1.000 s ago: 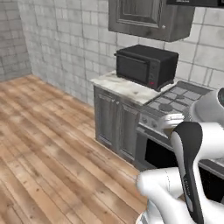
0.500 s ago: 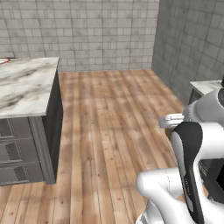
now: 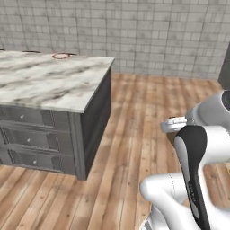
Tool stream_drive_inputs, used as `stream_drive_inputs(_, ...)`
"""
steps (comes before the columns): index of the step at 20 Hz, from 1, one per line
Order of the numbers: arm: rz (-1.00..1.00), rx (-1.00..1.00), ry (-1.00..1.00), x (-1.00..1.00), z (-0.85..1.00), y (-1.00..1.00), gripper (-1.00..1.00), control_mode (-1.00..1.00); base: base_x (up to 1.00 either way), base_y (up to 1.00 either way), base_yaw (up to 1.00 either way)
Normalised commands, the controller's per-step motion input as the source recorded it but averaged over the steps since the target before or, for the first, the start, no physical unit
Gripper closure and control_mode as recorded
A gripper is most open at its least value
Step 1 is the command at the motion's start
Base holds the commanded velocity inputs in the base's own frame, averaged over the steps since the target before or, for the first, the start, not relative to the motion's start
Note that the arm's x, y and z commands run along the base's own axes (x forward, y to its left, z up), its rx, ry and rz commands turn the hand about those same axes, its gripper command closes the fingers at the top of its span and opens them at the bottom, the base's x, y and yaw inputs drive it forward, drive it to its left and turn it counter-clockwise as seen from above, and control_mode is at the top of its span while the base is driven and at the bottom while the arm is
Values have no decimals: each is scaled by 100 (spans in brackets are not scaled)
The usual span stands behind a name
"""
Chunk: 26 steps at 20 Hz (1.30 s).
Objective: Start the toaster. Once the lever pops up, take the bread to the plate on the dining counter.
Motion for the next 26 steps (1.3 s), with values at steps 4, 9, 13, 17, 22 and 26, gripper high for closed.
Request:
stream_drive_inputs(4, 0, 0, 0, 0, 0, 0, 100, 100, 100, -100, 17)
stream_drive_inputs(9, 0, 0, 0, 0, 0, 0, 100, 100, 100, -100, 16)
stream_drive_inputs(13, 0, 0, 0, 0, 0, 0, 100, 100, 100, -100, 16)
stream_drive_inputs(17, 0, 0, 0, 0, 0, 0, 100, 100, 100, -89, 20)
stream_drive_inputs(22, 0, 0, 0, 0, 0, 0, 100, 100, 100, -91, 22)
stream_drive_inputs(26, 0, 0, 0, 0, 0, 0, 100, 100, 100, -95, 23)
